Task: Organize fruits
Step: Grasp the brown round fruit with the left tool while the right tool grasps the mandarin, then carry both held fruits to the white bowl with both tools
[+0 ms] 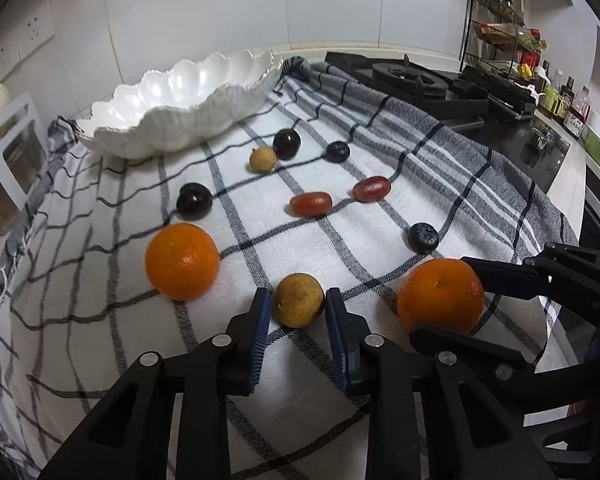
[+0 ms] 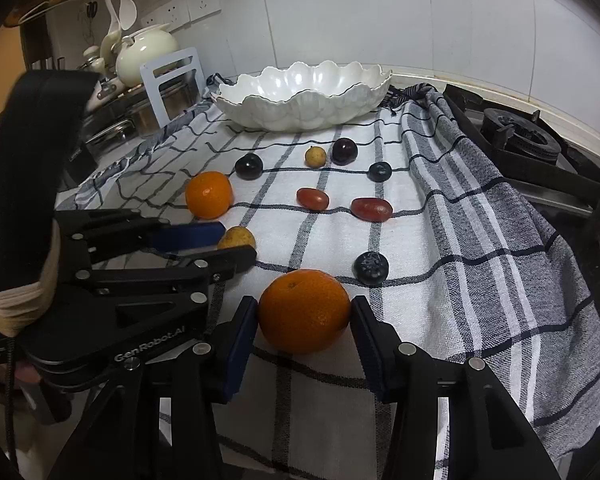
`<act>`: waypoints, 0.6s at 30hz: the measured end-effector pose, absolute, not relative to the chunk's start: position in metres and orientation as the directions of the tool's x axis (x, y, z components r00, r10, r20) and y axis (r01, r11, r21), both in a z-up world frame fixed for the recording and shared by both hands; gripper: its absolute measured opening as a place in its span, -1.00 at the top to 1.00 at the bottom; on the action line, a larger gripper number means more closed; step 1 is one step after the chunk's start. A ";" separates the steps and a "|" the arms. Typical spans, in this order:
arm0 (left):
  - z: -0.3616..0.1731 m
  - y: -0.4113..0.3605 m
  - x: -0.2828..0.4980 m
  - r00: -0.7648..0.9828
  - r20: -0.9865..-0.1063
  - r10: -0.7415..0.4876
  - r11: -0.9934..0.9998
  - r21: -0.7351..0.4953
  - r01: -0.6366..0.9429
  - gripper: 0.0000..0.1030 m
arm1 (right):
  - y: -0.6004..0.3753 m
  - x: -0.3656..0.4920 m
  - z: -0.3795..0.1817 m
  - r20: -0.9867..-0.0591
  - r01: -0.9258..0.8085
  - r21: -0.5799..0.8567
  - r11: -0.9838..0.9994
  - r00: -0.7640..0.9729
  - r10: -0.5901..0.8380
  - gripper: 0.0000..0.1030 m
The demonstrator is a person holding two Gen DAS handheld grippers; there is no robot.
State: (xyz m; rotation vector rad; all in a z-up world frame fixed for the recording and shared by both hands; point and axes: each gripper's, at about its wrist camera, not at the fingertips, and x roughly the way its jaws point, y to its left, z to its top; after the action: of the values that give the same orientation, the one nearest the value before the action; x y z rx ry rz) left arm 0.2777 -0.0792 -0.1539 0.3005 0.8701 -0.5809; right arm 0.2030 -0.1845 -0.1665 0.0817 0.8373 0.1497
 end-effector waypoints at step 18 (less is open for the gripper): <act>-0.123 -0.059 0.271 0.582 -0.731 -0.356 0.858 -0.008 0.514 0.50 | -0.184 0.204 -0.144 -0.710 -0.080 0.118 0.990 0.690 0.140 0.07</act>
State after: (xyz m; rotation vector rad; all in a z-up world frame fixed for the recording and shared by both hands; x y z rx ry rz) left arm 0.2709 -0.0587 -0.1225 0.2142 0.8017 -0.5123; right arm 0.2043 -0.1835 -0.1438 0.0797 0.7995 0.1229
